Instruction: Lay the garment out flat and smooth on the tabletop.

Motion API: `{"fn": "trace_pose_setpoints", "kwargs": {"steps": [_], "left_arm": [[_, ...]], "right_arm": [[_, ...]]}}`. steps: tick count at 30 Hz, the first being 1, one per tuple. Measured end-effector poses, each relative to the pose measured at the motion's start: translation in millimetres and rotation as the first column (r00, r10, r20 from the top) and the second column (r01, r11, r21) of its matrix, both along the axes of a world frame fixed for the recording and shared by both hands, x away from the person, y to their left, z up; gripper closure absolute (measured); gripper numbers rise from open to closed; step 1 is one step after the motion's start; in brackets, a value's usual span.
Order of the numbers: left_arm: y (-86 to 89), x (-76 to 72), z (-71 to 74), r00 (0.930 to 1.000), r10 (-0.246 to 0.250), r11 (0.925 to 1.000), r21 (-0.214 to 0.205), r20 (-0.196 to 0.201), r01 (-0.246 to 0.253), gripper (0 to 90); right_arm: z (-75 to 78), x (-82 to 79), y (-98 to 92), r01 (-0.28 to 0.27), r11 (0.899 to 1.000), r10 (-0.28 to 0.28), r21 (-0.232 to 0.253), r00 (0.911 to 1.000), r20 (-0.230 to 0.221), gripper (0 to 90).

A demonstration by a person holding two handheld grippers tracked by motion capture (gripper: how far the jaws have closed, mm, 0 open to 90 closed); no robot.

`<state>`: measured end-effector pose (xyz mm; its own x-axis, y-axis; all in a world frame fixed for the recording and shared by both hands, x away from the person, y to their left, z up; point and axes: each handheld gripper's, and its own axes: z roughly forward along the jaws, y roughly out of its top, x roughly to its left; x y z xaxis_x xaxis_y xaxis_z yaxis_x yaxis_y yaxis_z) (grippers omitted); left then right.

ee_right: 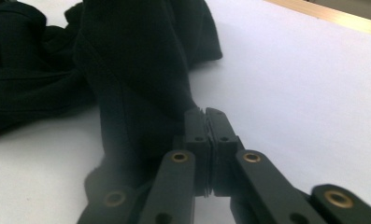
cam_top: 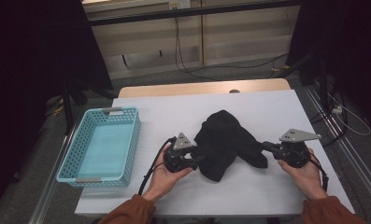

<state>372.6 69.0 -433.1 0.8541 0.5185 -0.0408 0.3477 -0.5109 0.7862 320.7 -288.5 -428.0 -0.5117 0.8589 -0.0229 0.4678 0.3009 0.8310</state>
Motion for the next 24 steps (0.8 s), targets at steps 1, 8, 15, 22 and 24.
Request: {"fn": "trace_pose_setpoints", "kwargs": {"steps": [1, 8, 15, 22, 24], "left_arm": [[0.2, 0.1, -0.8, 0.9999, -0.014, 0.9999, -0.006, -0.01, 0.014, 55.1], [9.3, -8.1, 9.4, 0.9991, -0.03, 0.9986, -0.045, -0.028, 0.029, 84.5], [32.0, -16.7, 18.8, 0.9991, 0.015, 0.9973, -0.072, -0.04, -0.018, 84.8], [57.8, -19.3, 21.3, 0.9957, 0.062, 0.9927, -0.099, -0.069, -0.068, 84.6], [61.6, -17.2, 19.8, 0.9946, 0.071, 0.9914, -0.104, -0.075, -0.079, 84.6]], "right_arm": [[0.6, 0.2, 3.4, -0.011, 1.0, 0.011, 0.0, 0.9999, 0.004, 84.1], [16.1, -3.5, 25.4, -0.062, 0.998, 0.061, 0.017, 0.9953, 0.075, 67.4], [26.1, -5.6, 73.0, -0.216, 0.976, 0.213, 0.022, 0.9721, 0.098, 76.0], [3.9, 18.7, 115.2, -0.273, 0.96, 0.275, -0.059, 0.9611, 0.028, 65.9], [-4.4, 25.8, 122.9, -0.273, 0.958, 0.275, -0.084, 0.9615, 0.007, 61.7]]}}
